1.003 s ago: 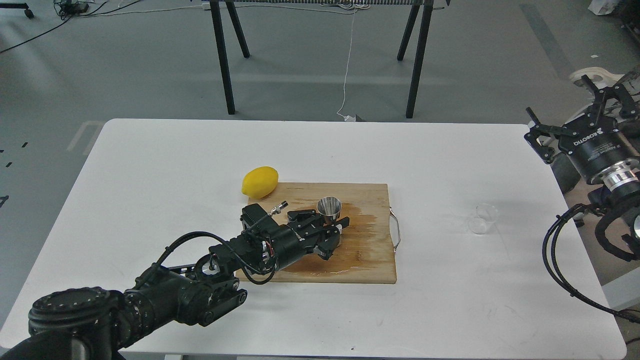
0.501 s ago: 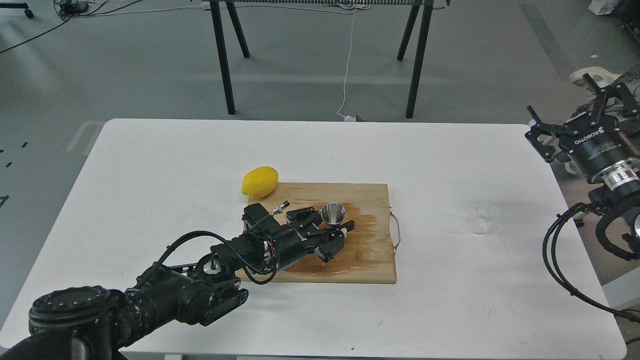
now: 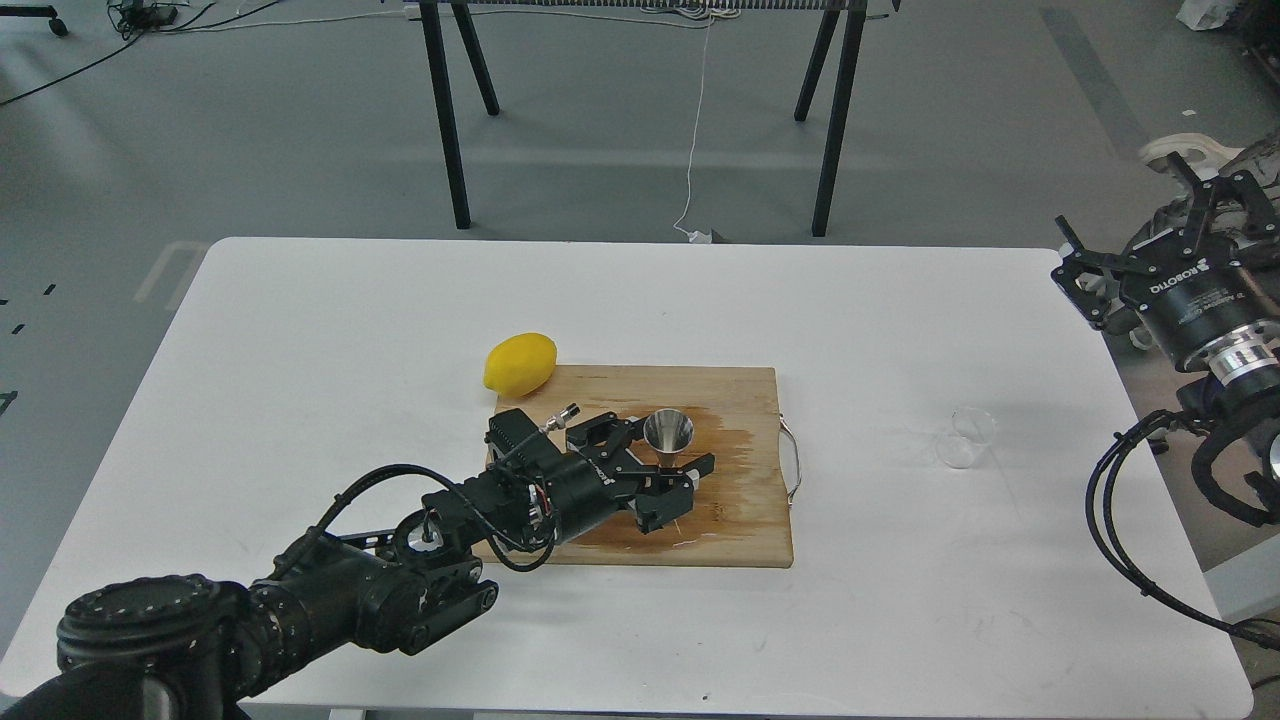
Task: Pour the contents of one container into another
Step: 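Lower the jigger onto the board and open the left gripper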
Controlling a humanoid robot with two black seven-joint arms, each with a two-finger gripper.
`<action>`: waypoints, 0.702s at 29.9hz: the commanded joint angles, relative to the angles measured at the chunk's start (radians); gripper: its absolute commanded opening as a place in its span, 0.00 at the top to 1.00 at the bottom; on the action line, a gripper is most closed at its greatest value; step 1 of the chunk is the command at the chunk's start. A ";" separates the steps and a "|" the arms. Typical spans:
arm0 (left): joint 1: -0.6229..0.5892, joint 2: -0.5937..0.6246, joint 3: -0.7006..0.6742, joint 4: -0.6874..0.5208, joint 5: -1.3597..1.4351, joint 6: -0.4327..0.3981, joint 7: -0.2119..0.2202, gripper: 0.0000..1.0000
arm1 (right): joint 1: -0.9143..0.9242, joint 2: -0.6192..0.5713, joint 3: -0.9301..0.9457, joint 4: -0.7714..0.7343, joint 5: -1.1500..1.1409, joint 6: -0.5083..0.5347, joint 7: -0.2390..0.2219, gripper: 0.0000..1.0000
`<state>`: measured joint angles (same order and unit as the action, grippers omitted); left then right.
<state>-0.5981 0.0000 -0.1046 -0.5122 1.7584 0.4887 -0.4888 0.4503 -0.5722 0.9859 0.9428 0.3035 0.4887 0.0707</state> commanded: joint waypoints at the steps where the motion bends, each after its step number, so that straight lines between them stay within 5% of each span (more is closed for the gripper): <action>1: 0.014 0.000 -0.001 -0.017 -0.002 0.000 0.000 0.13 | -0.002 0.002 0.000 0.001 0.000 0.000 0.000 0.01; 21: 0.055 0.077 -0.010 -0.061 -0.002 0.000 0.000 0.13 | -0.002 0.009 0.000 0.001 0.000 0.000 0.000 0.01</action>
<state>-0.5466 0.0685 -0.1130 -0.5654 1.7562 0.4887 -0.4887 0.4479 -0.5632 0.9865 0.9436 0.3037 0.4887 0.0707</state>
